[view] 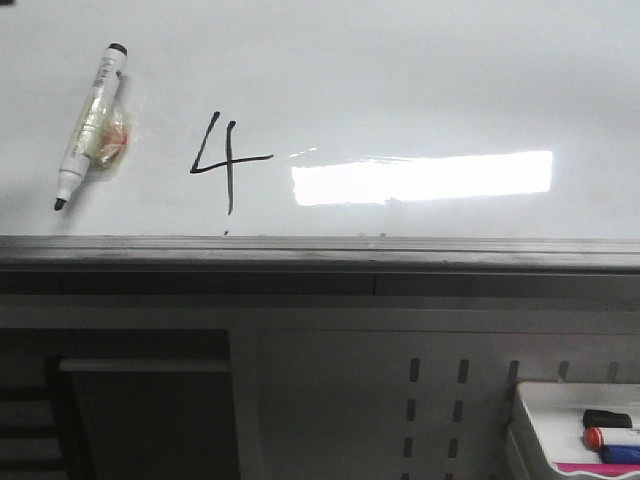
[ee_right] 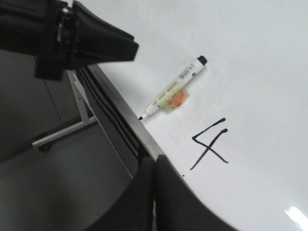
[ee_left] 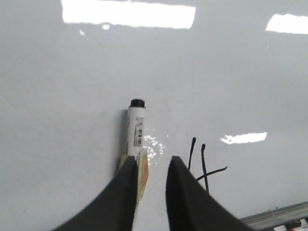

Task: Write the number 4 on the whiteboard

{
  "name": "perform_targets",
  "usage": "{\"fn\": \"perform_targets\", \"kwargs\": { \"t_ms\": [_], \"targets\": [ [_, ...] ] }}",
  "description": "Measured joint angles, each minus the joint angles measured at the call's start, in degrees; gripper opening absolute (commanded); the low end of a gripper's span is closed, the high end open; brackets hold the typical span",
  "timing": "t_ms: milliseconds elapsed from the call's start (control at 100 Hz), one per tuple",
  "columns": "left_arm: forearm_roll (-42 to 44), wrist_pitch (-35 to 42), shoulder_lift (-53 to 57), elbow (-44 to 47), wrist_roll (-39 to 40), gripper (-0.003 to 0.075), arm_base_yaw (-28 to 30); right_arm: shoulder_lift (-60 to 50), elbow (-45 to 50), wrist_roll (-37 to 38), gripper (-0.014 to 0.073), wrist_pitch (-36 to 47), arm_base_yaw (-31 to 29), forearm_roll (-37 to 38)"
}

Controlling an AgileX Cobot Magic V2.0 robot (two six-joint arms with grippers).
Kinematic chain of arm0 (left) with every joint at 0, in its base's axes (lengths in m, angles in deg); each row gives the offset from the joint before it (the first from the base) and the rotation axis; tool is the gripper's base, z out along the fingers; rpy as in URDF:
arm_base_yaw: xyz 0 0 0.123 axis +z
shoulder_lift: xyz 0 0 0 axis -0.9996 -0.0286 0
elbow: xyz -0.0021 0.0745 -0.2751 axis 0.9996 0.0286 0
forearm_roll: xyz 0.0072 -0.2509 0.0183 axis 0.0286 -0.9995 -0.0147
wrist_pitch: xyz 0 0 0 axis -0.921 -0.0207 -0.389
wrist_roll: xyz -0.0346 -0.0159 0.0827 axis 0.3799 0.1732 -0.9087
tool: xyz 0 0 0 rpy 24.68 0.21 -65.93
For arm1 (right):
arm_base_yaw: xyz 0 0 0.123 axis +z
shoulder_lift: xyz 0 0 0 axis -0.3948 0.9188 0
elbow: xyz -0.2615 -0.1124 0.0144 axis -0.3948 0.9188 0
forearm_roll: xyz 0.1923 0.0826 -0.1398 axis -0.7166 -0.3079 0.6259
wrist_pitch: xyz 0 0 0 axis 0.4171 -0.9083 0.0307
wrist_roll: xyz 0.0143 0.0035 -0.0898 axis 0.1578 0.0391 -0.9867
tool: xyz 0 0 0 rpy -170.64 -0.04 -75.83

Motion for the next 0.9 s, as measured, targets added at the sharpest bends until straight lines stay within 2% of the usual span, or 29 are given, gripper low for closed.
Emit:
{"fn": "perform_targets", "kwargs": {
  "t_ms": [240, 340, 660, 900],
  "targets": [
    [5.3, -0.2, 17.58, 6.99, 0.0, -0.002, 0.0, -15.44, 20.53, 0.0, -0.0063, 17.7, 0.0, 0.0],
    [8.92, -0.33, 24.28, 11.51, 0.0, -0.002, 0.0, -22.92, 28.71, 0.0, -0.0063, 22.4, 0.0, 0.0],
    [11.84, -0.8, 40.71, 24.8, 0.0, -0.002, 0.0, -42.24, 48.43, 0.0, -0.0064, 24.04, 0.0, 0.0],
    [11.87, -0.89, 43.36, 26.86, 0.0, -0.002, 0.0, -47.78, 51.58, 0.0, -0.0064, 24.52, 0.0, 0.0]
  ]
}}
